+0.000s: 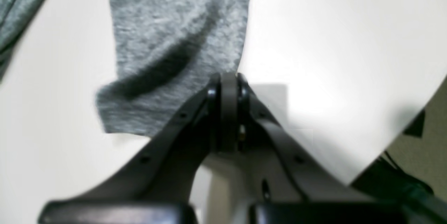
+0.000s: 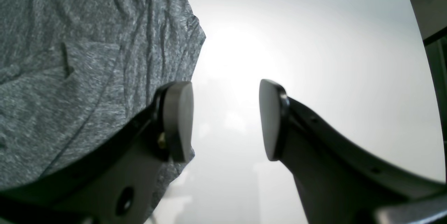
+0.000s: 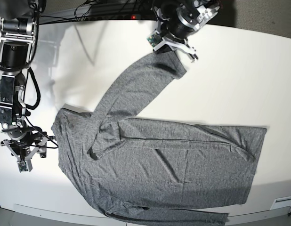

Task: Fold the T-shirt properly
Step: 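Drag the sleeve cuff with the left gripper across the shirt body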

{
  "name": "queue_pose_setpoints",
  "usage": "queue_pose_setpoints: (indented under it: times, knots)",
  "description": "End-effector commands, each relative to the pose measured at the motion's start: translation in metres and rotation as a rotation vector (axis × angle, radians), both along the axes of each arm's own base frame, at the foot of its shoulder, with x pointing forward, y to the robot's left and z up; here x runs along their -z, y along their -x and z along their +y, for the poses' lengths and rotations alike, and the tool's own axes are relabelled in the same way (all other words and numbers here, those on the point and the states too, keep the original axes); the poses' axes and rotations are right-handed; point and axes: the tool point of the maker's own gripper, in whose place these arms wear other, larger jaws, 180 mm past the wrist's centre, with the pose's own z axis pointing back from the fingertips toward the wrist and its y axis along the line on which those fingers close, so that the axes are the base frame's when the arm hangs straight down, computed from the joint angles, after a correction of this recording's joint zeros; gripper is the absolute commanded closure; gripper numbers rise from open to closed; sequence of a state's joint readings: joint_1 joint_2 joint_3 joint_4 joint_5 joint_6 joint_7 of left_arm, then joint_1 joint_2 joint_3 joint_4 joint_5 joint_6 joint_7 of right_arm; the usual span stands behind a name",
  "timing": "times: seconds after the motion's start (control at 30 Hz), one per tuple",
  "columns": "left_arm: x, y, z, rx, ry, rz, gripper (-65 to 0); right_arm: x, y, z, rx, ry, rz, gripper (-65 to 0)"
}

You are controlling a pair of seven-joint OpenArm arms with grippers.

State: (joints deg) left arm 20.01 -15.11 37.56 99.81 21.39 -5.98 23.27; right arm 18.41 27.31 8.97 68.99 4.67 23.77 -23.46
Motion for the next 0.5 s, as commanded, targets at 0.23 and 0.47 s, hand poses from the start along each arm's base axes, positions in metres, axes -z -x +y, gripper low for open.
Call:
queue_pose_setpoints:
  times: [0.23,0.47]
  knots:
    - [-0.048,-0.029,-0.007,-0.011,0.064,-0.128,0.0,-0.026,-0.010,-0.008,0.004,0.019,-0.069,-30.4]
    - [-0.060,-0.073,0.013,-0.027,-0.029,-0.204,0.0,-0.027,-0.011,-0.004,0.002,-0.013,-0.079,-30.4]
